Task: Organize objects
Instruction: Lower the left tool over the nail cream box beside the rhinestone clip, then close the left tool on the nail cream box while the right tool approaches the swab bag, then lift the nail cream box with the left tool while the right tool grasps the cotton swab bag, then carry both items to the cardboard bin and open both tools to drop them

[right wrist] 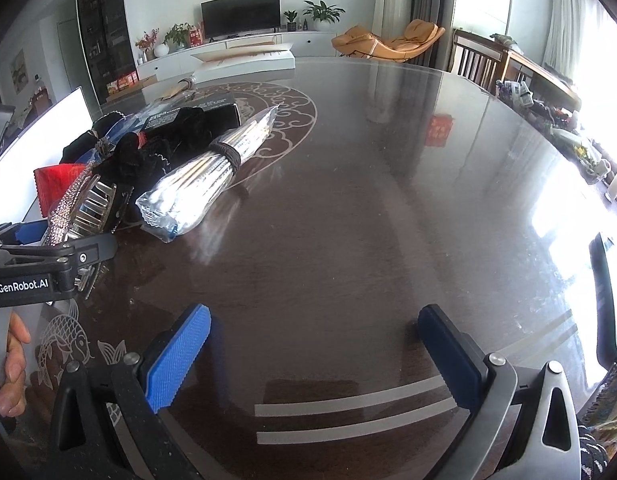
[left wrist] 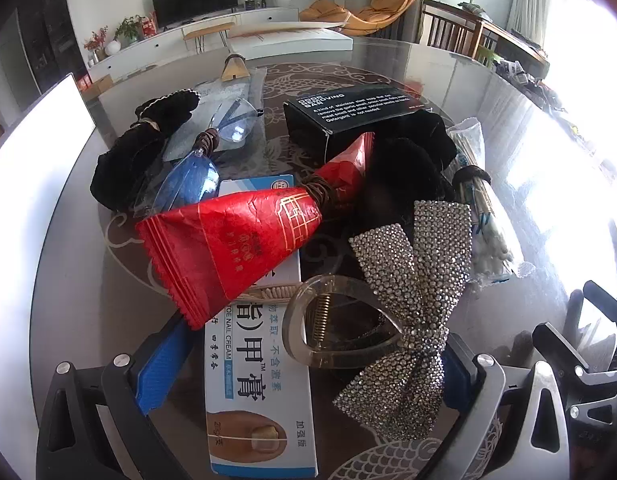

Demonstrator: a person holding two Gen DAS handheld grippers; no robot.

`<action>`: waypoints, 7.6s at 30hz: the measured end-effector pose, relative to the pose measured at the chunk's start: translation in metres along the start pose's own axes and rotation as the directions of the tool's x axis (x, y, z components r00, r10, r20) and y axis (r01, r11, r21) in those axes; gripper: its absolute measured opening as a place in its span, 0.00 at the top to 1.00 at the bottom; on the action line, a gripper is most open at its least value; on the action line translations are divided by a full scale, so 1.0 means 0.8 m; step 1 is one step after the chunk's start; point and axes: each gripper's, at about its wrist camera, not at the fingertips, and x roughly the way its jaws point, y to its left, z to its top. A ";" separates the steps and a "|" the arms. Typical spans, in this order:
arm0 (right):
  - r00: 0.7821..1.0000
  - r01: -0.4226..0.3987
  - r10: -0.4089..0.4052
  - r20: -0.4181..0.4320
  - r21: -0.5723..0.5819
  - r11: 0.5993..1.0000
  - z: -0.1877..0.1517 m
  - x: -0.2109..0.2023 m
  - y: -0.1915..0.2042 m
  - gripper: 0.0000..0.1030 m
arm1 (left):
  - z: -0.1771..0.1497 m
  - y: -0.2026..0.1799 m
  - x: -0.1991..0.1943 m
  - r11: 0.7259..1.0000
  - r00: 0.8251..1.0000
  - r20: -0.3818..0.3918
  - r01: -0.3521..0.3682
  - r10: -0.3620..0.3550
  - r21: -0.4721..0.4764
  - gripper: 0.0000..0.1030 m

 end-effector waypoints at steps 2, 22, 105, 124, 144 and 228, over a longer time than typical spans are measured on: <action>1.000 0.003 -0.003 0.003 0.002 1.000 0.000 0.000 0.001 0.00 | -0.002 0.001 -0.001 1.000 1.000 -0.002 0.002 -0.002 0.003 0.00; 1.000 0.009 -0.009 0.011 0.006 1.000 -0.002 -0.001 0.001 0.00 | -0.038 0.005 -0.024 1.000 1.000 -0.013 -0.003 0.003 -0.008 0.00; 1.000 0.010 -0.011 0.029 0.009 1.000 0.002 -0.001 -0.001 0.00 | 0.004 0.059 -0.009 0.985 0.993 -0.023 0.115 -0.119 -0.127 0.03; 0.999 0.011 -0.011 0.031 0.009 1.000 0.001 -0.001 0.000 0.00 | -0.058 0.091 -0.050 0.995 0.999 -0.016 -0.038 0.036 -0.091 0.56; 0.993 -0.107 0.113 -0.015 0.213 0.971 0.035 0.004 -0.062 0.01 | -0.069 0.072 -0.041 0.999 1.000 0.009 -0.027 0.027 -0.042 0.00; 0.858 -0.431 0.486 -0.165 0.282 0.857 0.047 -0.082 -0.010 0.72 | -0.077 0.093 -0.161 0.956 0.951 0.179 0.273 -0.252 -0.105 0.61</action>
